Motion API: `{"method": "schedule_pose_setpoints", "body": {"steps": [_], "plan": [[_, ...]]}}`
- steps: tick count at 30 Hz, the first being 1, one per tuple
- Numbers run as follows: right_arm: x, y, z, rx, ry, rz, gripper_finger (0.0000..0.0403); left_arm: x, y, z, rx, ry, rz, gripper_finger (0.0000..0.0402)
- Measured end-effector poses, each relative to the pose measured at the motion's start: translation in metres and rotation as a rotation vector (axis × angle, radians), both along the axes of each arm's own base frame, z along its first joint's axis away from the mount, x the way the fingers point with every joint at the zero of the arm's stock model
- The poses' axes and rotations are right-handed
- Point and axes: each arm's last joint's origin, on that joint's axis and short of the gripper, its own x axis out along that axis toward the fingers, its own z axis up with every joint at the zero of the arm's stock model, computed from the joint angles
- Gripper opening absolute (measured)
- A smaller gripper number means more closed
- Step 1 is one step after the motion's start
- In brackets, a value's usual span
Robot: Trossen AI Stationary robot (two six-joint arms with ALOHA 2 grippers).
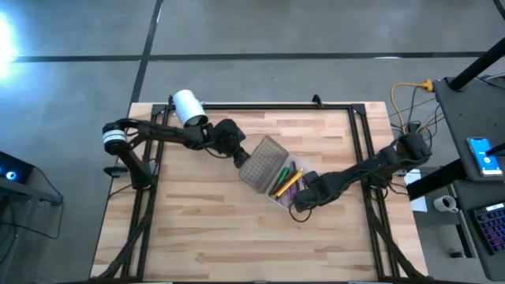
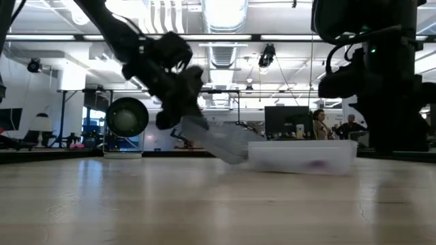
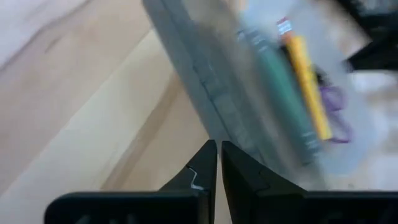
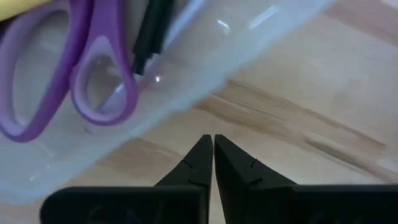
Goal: Pick & place school supplies into a supply box
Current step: Close the supply box
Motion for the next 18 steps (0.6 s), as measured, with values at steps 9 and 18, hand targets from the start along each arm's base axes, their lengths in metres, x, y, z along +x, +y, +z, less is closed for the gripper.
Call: {"method": "schedule_pose_setpoints", "body": {"steps": [9, 18], "plan": [[0.002, -0.001, -0.003, -0.003, -0.002, 0.023, 0.0009, 0.02, -0.017, 0.033, 0.005, -0.082, -0.108, 0.0008], [0.005, -0.005, -0.003, -0.013, -0.014, 0.034, 0.0009, 0.034, -0.039, 0.051, -0.01, -0.173, -0.197, 0.0008]]}}
